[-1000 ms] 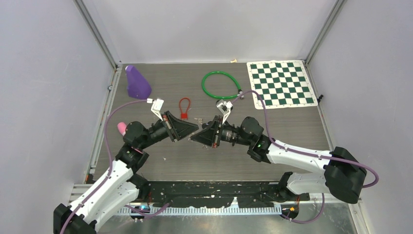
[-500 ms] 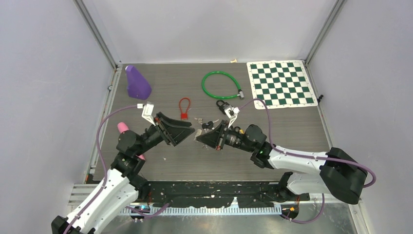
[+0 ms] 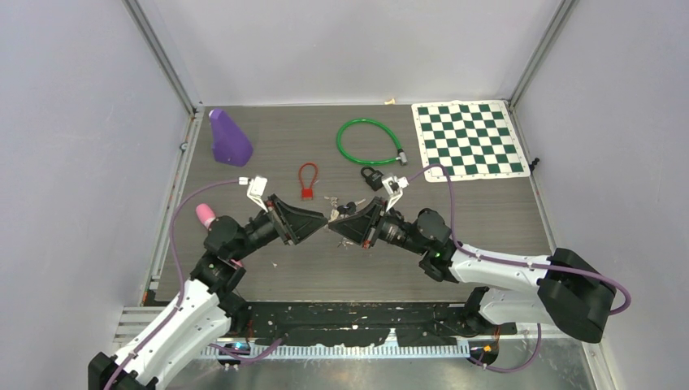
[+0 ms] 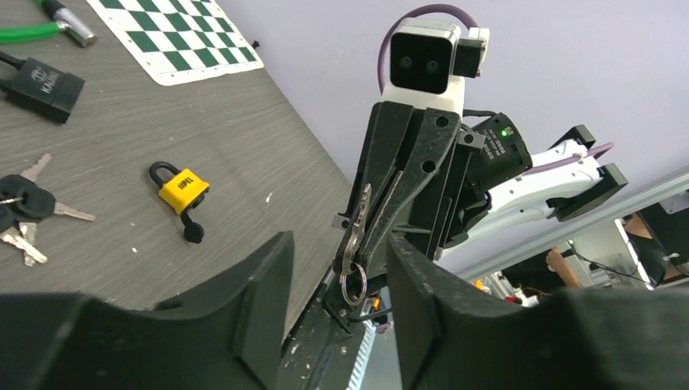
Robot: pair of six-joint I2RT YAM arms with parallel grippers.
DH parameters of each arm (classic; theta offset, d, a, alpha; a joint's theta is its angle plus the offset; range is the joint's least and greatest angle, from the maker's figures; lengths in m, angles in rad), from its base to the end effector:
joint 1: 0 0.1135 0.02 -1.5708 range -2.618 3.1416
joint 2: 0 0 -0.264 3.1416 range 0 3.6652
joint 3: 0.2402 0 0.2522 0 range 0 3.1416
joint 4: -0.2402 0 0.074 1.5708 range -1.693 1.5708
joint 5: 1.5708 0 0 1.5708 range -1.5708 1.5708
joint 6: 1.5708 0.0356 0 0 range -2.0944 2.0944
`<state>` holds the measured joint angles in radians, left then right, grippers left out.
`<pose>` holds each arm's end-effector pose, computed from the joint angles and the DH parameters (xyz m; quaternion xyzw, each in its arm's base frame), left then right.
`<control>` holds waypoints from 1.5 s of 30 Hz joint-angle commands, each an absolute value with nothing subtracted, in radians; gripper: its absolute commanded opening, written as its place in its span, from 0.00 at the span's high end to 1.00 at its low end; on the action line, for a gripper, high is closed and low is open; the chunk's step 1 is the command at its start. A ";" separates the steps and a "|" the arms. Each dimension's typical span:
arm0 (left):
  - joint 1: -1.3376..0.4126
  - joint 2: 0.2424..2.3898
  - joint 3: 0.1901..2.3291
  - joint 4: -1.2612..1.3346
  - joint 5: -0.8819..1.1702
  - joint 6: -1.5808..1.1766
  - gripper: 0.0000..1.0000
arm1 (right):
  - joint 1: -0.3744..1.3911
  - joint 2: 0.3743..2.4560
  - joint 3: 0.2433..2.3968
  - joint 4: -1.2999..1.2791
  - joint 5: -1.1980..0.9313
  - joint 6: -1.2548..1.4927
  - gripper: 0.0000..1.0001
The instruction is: Unlock with the key
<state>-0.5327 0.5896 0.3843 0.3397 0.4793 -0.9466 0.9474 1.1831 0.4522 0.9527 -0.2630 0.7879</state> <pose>0.1271 -0.0940 0.2832 0.0436 0.6623 -0.6084 0.4351 0.1375 0.2070 0.2629 -0.1514 0.6090 0.6436 0.4382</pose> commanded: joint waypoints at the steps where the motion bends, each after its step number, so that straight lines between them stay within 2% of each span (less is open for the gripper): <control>1: -0.547 0.594 0.389 0.392 0.475 -0.952 0.57 | 0.957 1.181 0.456 1.047 -0.256 0.802 0.95; 9: -0.578 0.622 0.397 0.423 0.469 -0.958 0.66 | 0.968 1.198 0.462 1.056 -0.262 0.807 0.95; 11: -0.587 0.626 0.401 0.429 0.467 -0.959 0.71 | 0.969 1.201 0.464 1.057 -0.263 0.806 0.95; 13: -0.594 0.629 0.402 0.432 0.463 -0.959 0.79 | 0.970 1.202 0.465 1.057 -0.261 0.806 0.94; 15: -0.597 0.626 0.401 0.435 0.462 -0.959 0.97 | 0.971 1.201 0.463 1.058 -0.258 0.806 0.94; 16: -0.597 0.621 0.399 0.434 0.460 -0.957 1.00 | 0.971 1.197 0.459 1.058 -0.256 0.806 0.95; 19: -0.596 0.599 0.386 0.436 0.436 -0.952 1.00 | 0.970 1.182 0.443 1.054 -0.232 0.802 0.95; 21: -0.595 0.579 0.375 0.430 0.406 -0.948 1.00 | 0.971 1.162 0.435 1.032 -0.218 0.791 0.90; 23: -0.596 0.565 0.370 0.417 0.384 -0.941 1.00 | 0.970 1.126 0.428 1.001 -0.211 0.779 0.81; 24: -0.595 0.562 0.370 0.411 0.382 -0.937 1.00 | 0.969 1.115 0.424 0.981 -0.205 0.775 0.71; 26: -0.595 0.564 0.370 0.408 0.388 -0.934 1.00 | 0.962 1.078 0.416 0.949 -0.196 0.764 0.61; 31: -0.595 0.584 0.373 0.431 0.423 -0.937 1.00 | 0.930 0.984 0.426 0.846 -0.178 0.722 0.57; 33: -0.595 0.592 0.378 0.435 0.441 -0.935 1.00 | 0.927 0.959 0.451 0.776 -0.160 0.690 0.52; 38: -0.594 0.607 0.388 0.459 0.483 -0.938 1.00 | 0.918 0.948 0.510 0.708 -0.158 0.651 0.53; 45: -0.595 0.615 0.390 0.512 0.518 -0.964 1.00 | 0.917 1.028 0.550 0.765 -0.222 0.683 0.65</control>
